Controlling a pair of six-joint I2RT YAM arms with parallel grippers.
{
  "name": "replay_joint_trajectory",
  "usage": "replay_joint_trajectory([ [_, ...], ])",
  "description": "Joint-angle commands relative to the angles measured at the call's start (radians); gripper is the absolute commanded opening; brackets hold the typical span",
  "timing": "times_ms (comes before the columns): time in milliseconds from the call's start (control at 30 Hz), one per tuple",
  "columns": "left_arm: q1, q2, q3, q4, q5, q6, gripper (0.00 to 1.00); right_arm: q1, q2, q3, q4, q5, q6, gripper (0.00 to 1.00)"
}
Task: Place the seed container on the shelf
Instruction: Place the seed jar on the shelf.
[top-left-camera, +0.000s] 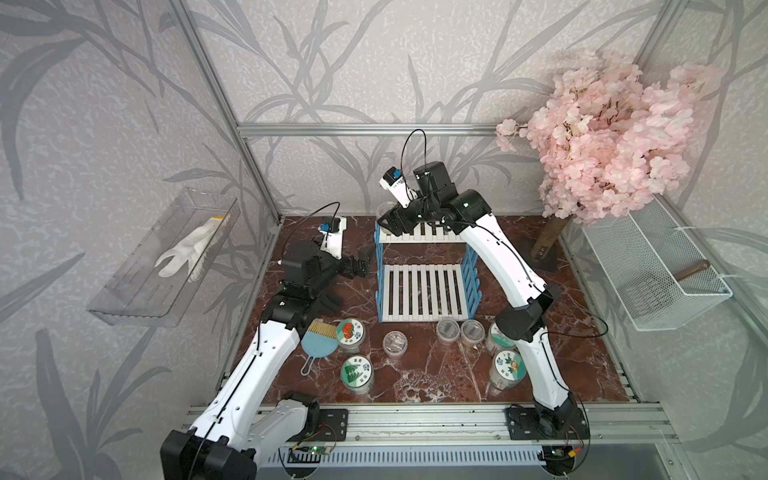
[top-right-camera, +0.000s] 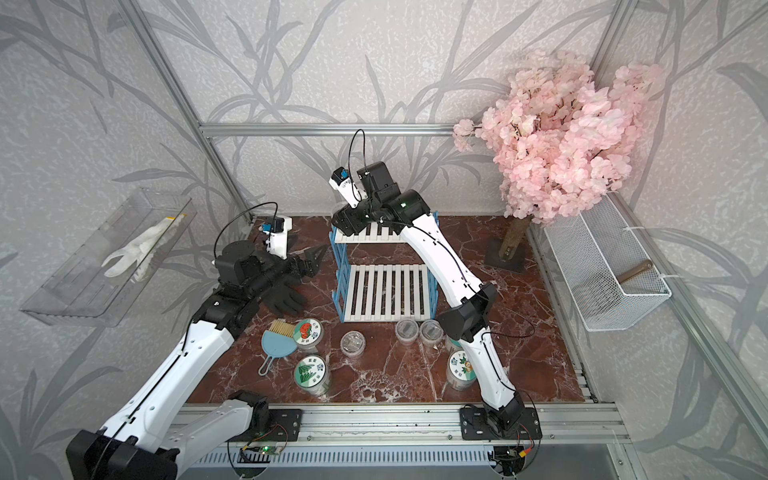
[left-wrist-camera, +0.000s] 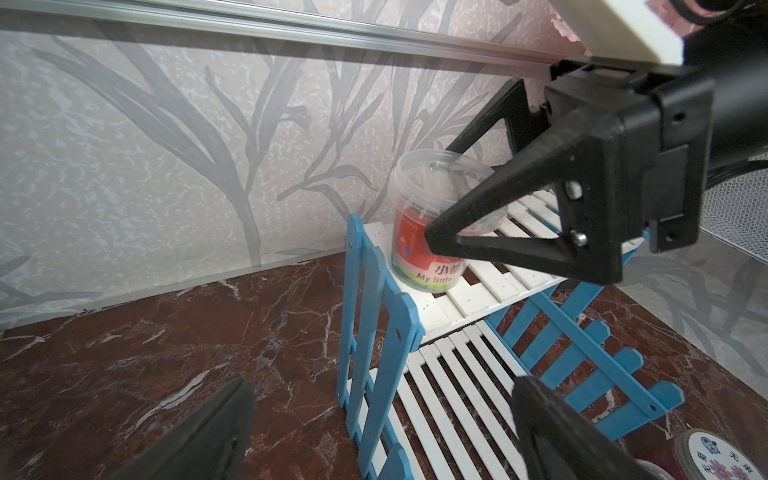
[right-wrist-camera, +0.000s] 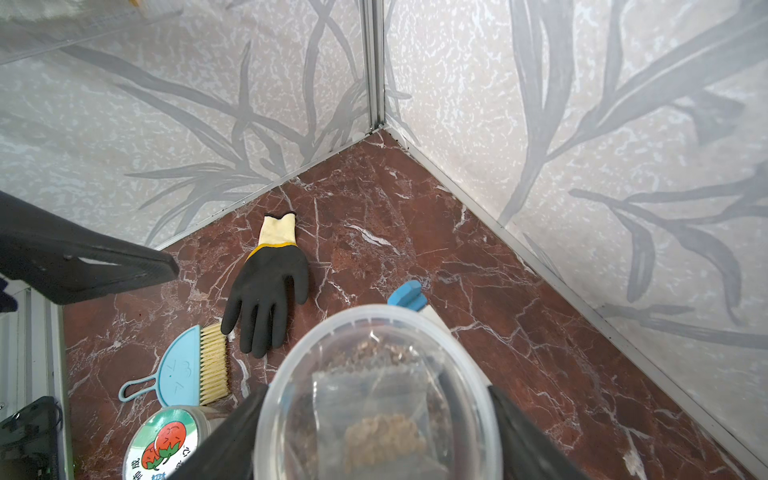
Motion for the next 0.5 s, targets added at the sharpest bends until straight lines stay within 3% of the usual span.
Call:
replay_joint_trajectory([
  [0,0.004,0.005,0.026,0.008,0.012,-0.006,1.00,-0.006,0.029,-0.003,0.016,-0.029,0.004,0.77],
  [367,0.004,0.001,0.026,0.000,0.008,-0.002,1.00,-0.009,0.036,-0.003,0.016,-0.036,0.006,0.77],
  [467,0.004,0.004,0.028,-0.001,0.011,-0.004,1.00,-0.009,0.030,-0.004,0.011,-0.021,-0.001,0.82],
])
